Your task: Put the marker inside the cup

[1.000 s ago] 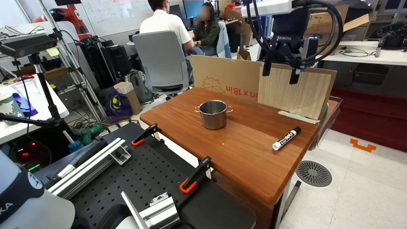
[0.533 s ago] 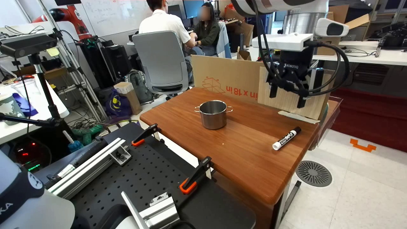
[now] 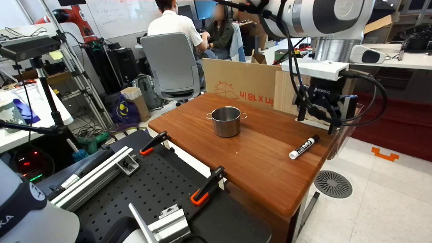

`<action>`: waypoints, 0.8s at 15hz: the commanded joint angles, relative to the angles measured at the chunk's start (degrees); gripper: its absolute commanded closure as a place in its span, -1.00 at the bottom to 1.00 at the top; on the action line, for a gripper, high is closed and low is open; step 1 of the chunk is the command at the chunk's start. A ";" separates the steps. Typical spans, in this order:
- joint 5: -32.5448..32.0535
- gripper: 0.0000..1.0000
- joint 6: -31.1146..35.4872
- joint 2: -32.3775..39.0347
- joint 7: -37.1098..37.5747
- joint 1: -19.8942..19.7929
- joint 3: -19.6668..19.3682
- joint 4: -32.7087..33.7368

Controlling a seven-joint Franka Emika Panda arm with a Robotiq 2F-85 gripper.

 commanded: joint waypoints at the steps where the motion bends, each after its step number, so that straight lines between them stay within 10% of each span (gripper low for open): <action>1: 0.88 -1.00 -1.57 3.54 -1.10 -1.06 0.84 4.41; 10: 1.32 -1.00 -2.85 9.19 -0.36 -0.46 2.17 10.86; 11: 1.27 -0.50 -3.09 9.56 -0.37 -0.42 2.23 11.47; 12: 1.26 -0.48 -3.32 9.90 -0.38 -0.41 2.29 12.05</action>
